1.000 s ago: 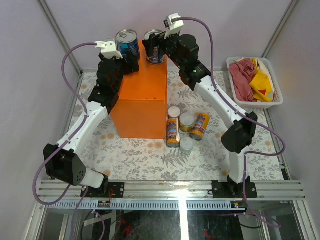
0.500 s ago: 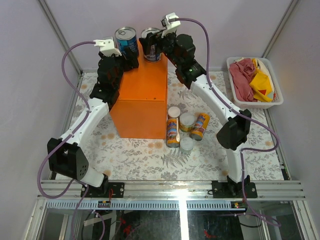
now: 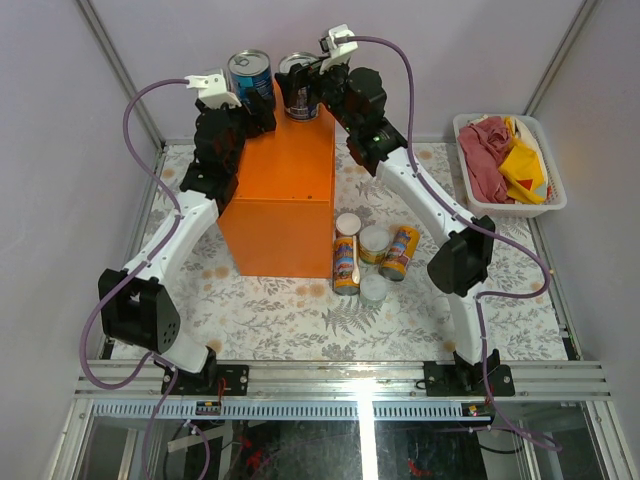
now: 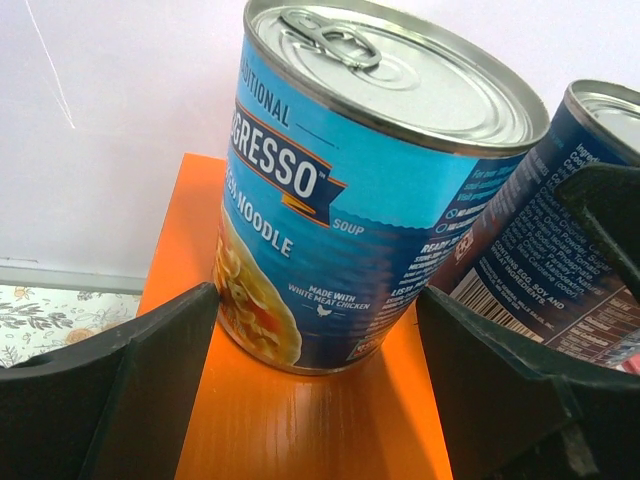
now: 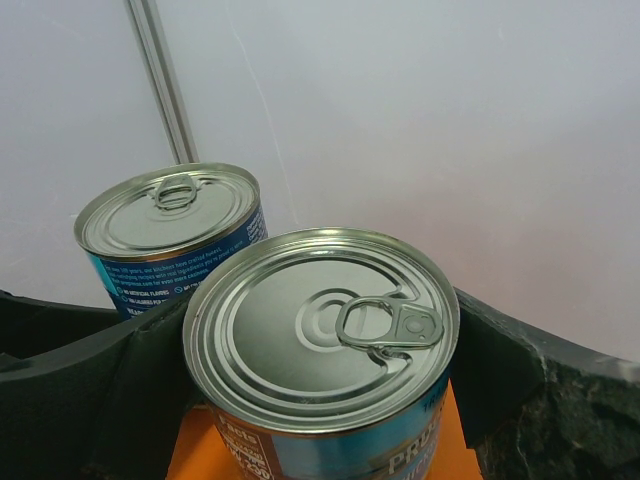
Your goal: Place and organize the canned foods onto the counter
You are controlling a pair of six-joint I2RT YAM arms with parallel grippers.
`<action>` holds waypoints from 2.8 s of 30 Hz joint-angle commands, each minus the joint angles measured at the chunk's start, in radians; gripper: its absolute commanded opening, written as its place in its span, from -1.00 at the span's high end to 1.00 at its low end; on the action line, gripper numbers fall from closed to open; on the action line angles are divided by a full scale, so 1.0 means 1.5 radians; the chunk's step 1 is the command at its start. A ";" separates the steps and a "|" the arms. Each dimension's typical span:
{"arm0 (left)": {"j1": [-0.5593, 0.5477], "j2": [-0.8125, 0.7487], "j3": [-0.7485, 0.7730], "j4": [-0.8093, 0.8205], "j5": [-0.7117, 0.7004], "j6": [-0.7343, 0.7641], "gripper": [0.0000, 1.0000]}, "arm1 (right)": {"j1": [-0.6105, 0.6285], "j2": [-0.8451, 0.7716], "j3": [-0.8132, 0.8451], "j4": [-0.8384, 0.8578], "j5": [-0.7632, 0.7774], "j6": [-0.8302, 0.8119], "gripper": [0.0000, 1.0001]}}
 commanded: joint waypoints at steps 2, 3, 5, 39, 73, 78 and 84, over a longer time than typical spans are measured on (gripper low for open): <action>0.007 0.008 0.020 0.031 0.013 -0.020 -0.65 | 0.003 -0.009 0.042 0.046 0.003 0.008 -0.99; 0.007 0.007 0.019 0.030 0.014 -0.021 -0.66 | 0.003 -0.011 0.043 0.045 0.003 0.010 -0.99; 0.007 0.005 0.020 0.026 0.017 -0.025 -0.69 | 0.003 -0.013 0.045 0.041 0.004 0.012 -0.99; 0.004 -0.039 0.000 -0.001 0.016 -0.047 -0.90 | 0.003 -0.091 -0.022 0.029 -0.004 -0.009 -0.99; -0.034 -0.129 -0.076 -0.004 0.056 -0.013 -1.00 | 0.002 -0.030 0.154 -0.068 -0.026 0.047 -0.98; -0.042 -0.133 -0.084 -0.002 0.057 -0.010 -1.00 | 0.002 -0.026 0.170 -0.072 -0.022 0.038 -0.98; -0.045 -0.139 -0.089 0.001 0.028 -0.008 -1.00 | 0.002 -0.055 0.155 -0.100 -0.020 0.018 -0.99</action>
